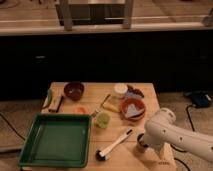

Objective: Stack cups into tray

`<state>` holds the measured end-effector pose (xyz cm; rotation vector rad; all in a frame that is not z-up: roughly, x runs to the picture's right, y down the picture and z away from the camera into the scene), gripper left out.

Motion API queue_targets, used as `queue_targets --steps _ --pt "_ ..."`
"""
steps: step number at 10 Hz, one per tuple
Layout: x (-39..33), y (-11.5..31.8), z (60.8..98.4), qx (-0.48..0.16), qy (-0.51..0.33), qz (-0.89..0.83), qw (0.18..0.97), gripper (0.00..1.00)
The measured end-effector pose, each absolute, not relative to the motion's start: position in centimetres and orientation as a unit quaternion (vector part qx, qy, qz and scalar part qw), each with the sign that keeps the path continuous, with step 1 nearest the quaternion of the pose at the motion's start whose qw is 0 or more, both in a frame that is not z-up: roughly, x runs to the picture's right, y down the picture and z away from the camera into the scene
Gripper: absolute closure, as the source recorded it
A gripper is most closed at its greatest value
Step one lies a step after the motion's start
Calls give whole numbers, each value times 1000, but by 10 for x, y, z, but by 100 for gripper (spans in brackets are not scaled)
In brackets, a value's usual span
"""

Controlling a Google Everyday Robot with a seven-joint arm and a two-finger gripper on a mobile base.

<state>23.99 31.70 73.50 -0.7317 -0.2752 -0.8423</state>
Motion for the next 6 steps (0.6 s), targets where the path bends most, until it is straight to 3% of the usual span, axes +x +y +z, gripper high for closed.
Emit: queue_targets --steps 2,6 --pt "240 316 738 -348 -131 -393 841 48" --pt "246 317 742 -351 -130 -386 843 88"
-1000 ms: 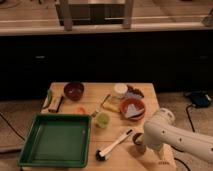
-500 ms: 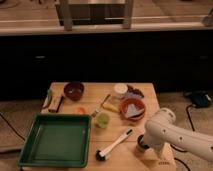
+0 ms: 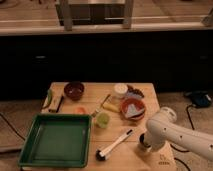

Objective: Stack cups into tray

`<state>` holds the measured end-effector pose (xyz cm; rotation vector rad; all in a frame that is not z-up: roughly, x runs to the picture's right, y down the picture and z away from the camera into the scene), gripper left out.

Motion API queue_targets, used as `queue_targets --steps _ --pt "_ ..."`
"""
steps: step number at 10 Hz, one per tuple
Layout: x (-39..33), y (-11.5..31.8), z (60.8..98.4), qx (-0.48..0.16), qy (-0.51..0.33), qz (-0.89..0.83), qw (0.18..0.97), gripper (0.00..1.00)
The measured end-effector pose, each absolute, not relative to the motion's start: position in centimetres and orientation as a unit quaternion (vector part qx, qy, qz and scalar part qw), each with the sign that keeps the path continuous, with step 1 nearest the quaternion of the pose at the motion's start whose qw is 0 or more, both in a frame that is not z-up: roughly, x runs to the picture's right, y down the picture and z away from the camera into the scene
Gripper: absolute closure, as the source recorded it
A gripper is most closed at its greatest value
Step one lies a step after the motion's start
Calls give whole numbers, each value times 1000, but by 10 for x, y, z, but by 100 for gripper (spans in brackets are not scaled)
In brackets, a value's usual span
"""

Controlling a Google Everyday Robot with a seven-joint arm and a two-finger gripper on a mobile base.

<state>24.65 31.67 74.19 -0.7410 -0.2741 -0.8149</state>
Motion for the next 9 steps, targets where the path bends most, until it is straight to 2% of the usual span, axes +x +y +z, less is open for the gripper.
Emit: queue_targets --steps 2,6,9 --pt "242 313 740 -349 -129 -385 845 98" --pt "233 287 711 -348 -125 -384 846 98" --pt "221 271 703 -340 -119 -380 852 98"
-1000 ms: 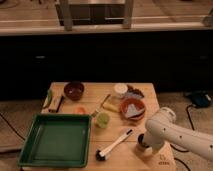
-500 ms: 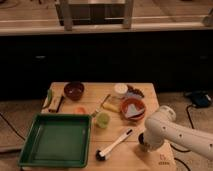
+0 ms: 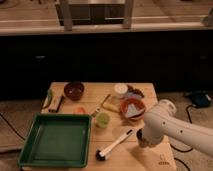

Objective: Stack cups into tray

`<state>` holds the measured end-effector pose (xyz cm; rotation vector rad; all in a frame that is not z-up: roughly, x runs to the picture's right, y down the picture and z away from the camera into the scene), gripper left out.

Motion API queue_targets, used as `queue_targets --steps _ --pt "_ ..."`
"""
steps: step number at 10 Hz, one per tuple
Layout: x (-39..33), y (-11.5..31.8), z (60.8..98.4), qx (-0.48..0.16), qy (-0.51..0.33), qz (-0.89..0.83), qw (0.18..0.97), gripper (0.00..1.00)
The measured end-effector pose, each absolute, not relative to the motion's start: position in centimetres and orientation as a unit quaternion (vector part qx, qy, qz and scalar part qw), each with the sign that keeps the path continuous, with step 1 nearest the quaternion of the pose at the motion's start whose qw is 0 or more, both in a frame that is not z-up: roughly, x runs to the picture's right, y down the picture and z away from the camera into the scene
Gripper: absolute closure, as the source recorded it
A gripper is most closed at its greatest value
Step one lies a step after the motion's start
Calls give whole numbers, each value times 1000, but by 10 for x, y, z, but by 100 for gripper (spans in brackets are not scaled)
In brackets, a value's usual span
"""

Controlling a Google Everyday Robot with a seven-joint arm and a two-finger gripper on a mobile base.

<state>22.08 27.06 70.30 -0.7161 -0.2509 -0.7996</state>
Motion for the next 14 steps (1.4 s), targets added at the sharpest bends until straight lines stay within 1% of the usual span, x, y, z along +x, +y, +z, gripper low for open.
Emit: queue_targets --steps 1,3,4,5,7,8,10,13,14 --pt "224 263 697 -338 -116 -379 854 98" --pt "221 247 687 -336 -115 -377 855 92" --pt "217 240 686 -337 -116 -376 856 92" --pt "214 238 688 -337 -116 -375 856 92" --pt "211 235 691 -338 -117 -370 857 98" --pt "212 233 691 -340 -117 -365 859 98" --pt "210 223 688 -340 -118 -361 860 93" --pt "208 215 689 -340 -117 -351 864 93" --pt "207 212 689 -340 -116 -345 867 94"
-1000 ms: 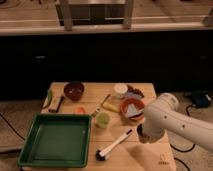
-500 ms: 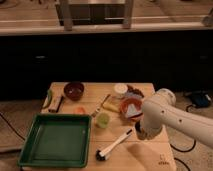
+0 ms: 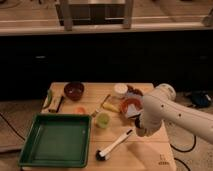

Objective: Stack cups into tray

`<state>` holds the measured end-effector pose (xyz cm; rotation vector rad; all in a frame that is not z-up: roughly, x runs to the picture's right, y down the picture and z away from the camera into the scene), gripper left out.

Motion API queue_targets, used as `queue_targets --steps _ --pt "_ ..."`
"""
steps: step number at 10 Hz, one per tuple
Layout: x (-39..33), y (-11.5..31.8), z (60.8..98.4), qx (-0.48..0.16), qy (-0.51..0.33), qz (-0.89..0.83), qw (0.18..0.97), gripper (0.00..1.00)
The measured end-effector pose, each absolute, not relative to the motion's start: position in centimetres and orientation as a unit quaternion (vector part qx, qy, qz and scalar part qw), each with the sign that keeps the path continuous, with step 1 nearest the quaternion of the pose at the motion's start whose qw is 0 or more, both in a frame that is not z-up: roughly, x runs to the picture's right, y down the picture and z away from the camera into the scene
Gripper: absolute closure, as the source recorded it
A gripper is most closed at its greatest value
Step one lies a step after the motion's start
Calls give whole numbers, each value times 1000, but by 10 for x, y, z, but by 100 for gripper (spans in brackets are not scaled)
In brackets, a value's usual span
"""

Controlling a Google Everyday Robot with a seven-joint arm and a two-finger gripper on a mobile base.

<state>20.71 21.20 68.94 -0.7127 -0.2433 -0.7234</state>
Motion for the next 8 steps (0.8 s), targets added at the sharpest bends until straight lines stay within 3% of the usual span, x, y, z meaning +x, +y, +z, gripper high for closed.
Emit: queue_targets --steps 2,8 --pt "202 202 686 -339 -114 -338 870 100" --pt "183 182 677 -333 -107 -317 882 100"
